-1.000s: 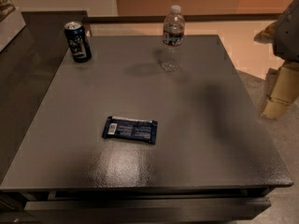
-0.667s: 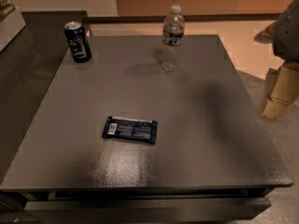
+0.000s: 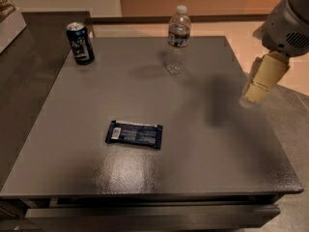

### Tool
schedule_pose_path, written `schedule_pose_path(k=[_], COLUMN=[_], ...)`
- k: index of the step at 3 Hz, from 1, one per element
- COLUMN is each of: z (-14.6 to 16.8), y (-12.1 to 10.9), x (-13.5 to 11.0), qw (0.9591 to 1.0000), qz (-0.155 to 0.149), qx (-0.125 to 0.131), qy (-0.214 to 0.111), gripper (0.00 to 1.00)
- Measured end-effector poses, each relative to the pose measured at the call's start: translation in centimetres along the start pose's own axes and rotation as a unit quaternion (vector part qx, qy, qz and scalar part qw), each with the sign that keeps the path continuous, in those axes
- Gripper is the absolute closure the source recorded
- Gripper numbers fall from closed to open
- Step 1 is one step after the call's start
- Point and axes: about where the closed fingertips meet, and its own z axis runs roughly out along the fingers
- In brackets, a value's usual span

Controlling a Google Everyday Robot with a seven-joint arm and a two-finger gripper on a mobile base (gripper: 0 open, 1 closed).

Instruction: Move water bottle near rxbar blueberry

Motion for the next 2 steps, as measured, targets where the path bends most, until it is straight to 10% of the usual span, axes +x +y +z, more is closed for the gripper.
schedule_pose_path(k=[2], z=[2.9], y=[-7.0], x=[-3.9], qw=[0.9949], qz=[0.06], qx=[0.033], qy=[-0.074], gripper=[0.0])
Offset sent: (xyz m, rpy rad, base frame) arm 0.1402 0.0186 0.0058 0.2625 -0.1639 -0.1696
